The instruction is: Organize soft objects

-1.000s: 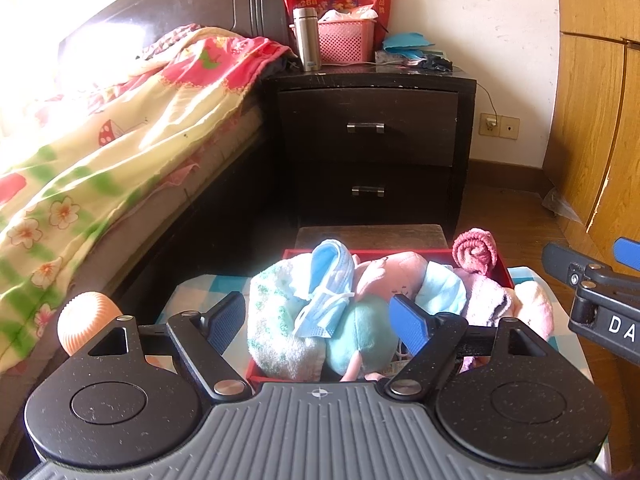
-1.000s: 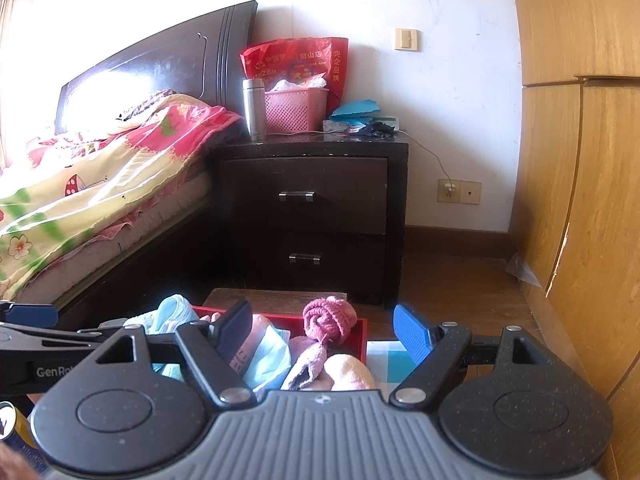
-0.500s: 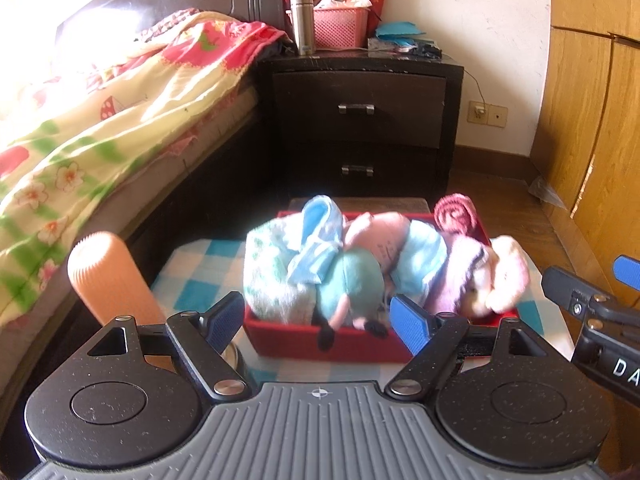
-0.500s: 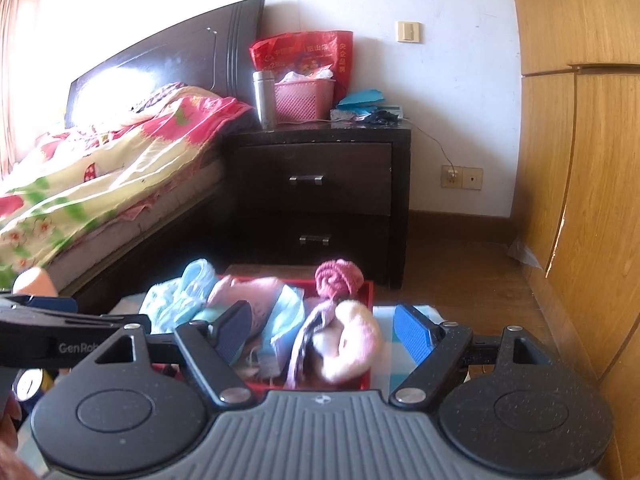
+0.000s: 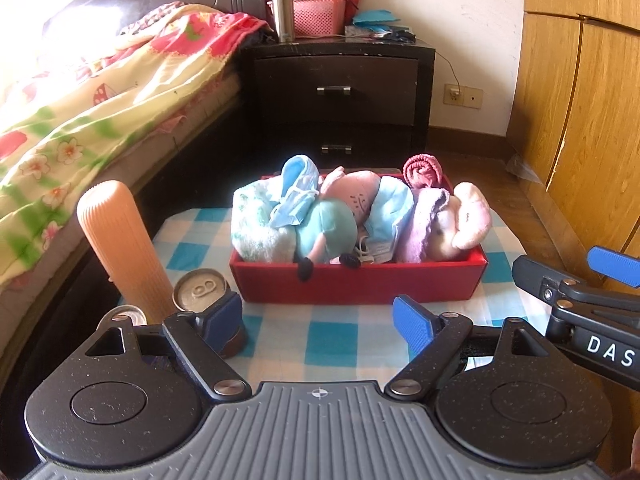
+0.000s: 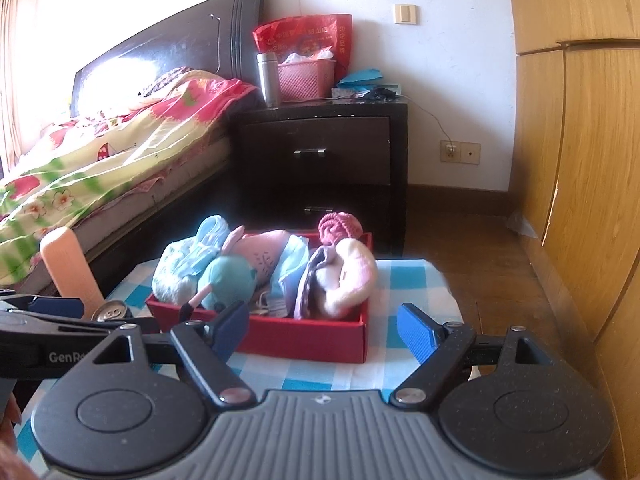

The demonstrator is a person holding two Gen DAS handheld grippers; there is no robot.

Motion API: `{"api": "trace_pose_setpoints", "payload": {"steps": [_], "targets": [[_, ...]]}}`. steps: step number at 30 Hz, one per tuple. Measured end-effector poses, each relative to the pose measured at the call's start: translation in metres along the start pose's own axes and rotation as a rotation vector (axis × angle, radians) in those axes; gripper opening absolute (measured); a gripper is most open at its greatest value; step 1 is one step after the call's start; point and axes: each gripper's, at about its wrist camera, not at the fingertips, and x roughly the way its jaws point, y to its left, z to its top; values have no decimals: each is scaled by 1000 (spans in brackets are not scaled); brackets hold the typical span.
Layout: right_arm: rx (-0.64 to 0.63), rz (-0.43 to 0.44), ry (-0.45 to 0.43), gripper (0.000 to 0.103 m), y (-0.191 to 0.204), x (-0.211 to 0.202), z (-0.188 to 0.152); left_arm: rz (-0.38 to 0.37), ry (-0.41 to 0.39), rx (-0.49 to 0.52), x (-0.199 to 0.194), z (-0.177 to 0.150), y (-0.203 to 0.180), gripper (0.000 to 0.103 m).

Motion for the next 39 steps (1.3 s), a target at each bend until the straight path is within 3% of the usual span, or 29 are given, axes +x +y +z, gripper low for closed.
{"api": "trace_pose_setpoints", "payload": {"steps": [39], "targets": [[42,15,11,60,1,4,-5,28,-36,17,0,-1,-5,81]]}}
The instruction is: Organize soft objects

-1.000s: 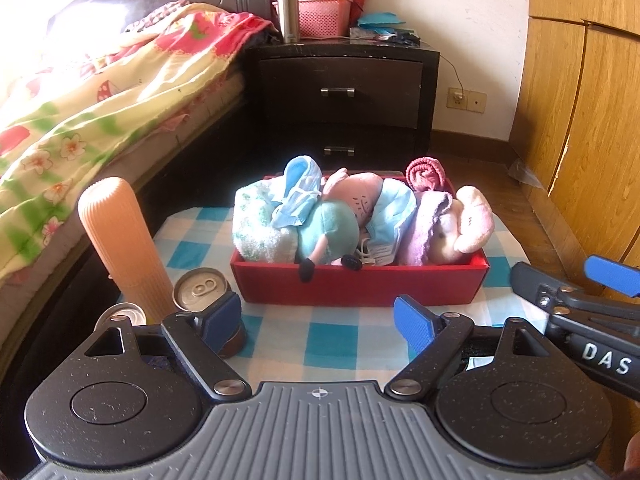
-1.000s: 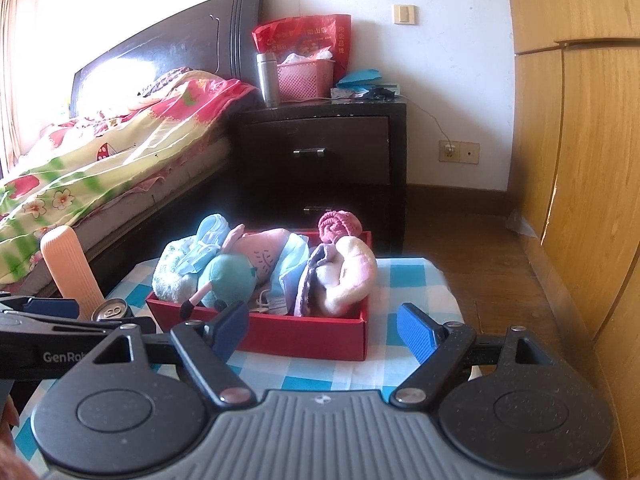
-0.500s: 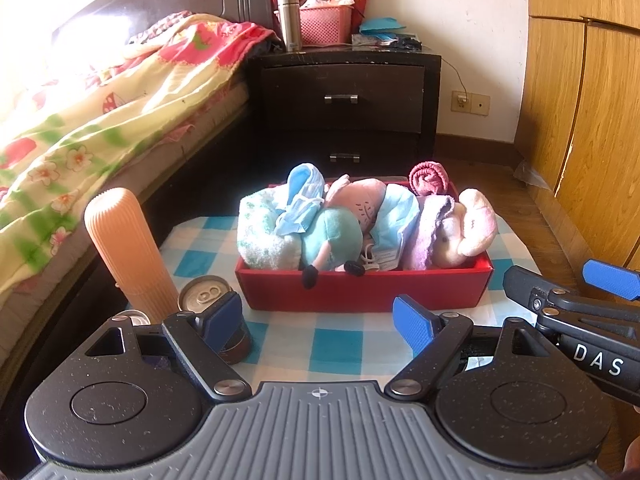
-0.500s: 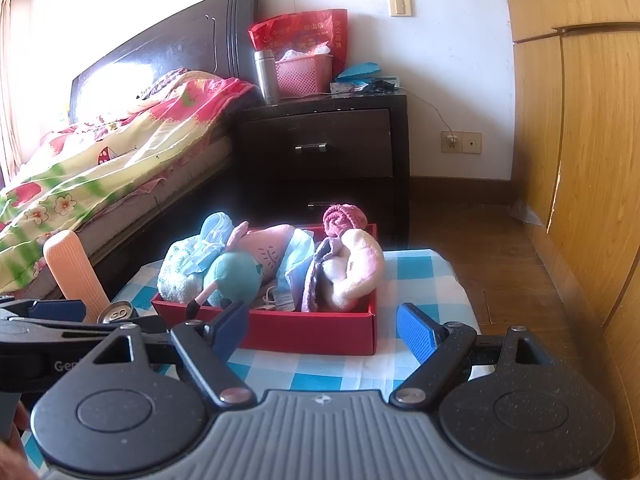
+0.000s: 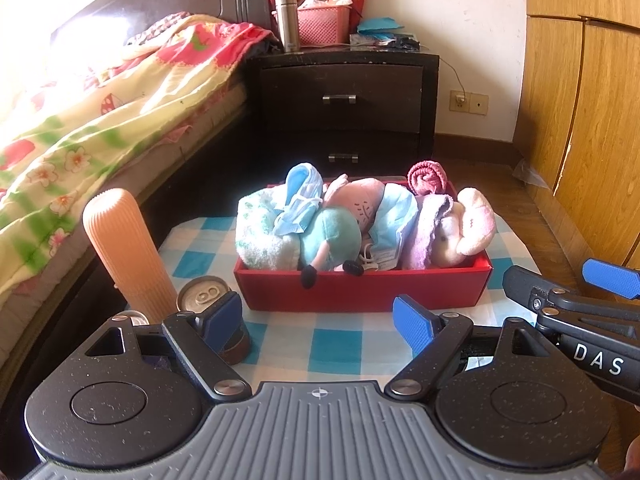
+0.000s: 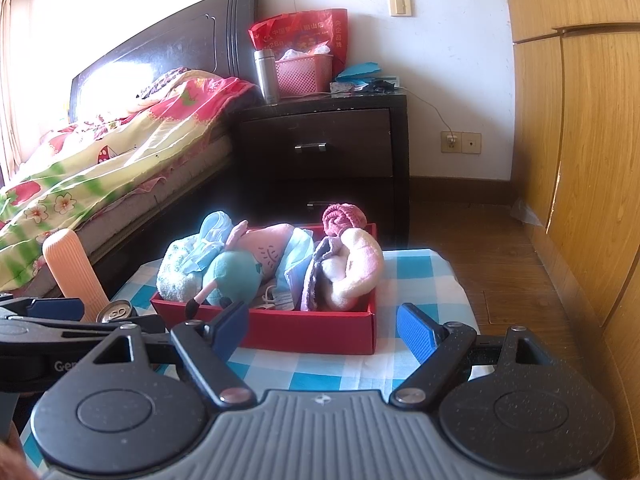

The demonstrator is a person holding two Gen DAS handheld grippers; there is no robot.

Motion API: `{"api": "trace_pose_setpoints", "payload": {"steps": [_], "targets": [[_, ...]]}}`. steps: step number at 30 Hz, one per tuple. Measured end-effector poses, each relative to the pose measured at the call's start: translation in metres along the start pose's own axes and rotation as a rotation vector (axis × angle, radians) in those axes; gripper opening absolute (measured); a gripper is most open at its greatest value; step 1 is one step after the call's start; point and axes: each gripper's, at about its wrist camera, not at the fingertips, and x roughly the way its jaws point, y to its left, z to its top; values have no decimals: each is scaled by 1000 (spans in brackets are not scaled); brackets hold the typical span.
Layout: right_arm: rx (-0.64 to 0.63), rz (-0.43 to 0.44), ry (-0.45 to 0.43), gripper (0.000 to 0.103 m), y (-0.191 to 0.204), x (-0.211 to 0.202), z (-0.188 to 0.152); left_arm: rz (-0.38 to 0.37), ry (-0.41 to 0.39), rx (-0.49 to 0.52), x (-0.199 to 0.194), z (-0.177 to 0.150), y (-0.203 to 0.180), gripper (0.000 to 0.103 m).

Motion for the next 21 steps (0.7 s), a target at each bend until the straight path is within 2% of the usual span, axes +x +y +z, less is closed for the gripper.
{"api": "trace_pose_setpoints", "payload": {"steps": [12,21], "targets": [[-2,-1,-2,60,0,1,-1,13,-10,1,0,0,2,85],[8,6,-9,60,-1,-1,0,-22,-20,-22,1,-1,6,86]]}}
